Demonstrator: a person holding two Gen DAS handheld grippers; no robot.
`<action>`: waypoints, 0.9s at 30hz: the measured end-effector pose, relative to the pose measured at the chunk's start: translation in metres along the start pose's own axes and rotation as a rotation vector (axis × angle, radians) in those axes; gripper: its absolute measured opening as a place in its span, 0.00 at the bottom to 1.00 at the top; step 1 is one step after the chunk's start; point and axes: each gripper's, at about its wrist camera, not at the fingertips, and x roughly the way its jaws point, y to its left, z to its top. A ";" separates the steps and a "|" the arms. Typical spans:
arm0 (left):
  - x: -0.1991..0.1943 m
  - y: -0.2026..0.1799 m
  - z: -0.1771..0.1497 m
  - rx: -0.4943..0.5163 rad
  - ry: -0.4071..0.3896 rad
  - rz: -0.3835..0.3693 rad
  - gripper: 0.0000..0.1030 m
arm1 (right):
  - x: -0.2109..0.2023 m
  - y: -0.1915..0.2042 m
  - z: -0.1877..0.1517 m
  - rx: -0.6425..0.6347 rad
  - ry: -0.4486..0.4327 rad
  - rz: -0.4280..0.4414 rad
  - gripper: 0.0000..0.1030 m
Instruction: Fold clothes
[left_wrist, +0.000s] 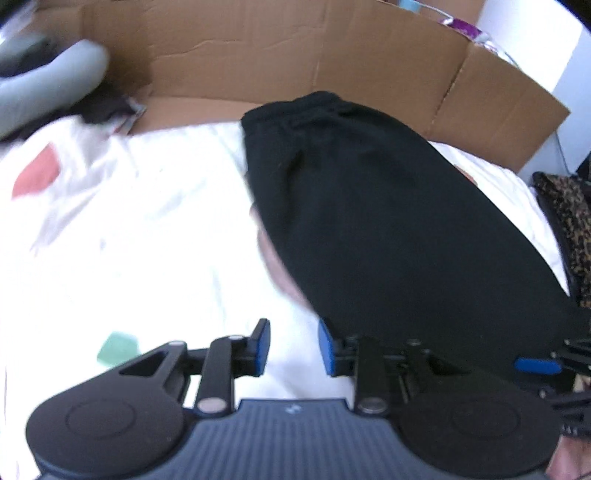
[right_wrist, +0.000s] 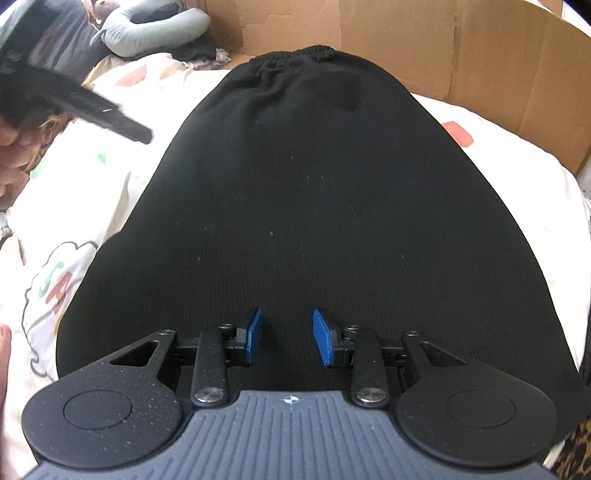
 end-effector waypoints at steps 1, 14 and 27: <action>-0.004 0.002 -0.007 -0.001 0.003 -0.005 0.30 | -0.001 -0.001 -0.001 0.003 0.006 -0.001 0.37; -0.010 -0.010 -0.074 -0.019 0.097 -0.100 0.29 | -0.030 -0.010 -0.019 -0.009 0.072 -0.057 0.37; -0.027 -0.052 -0.119 0.053 0.195 -0.234 0.29 | -0.052 0.032 -0.026 -0.145 0.068 0.085 0.37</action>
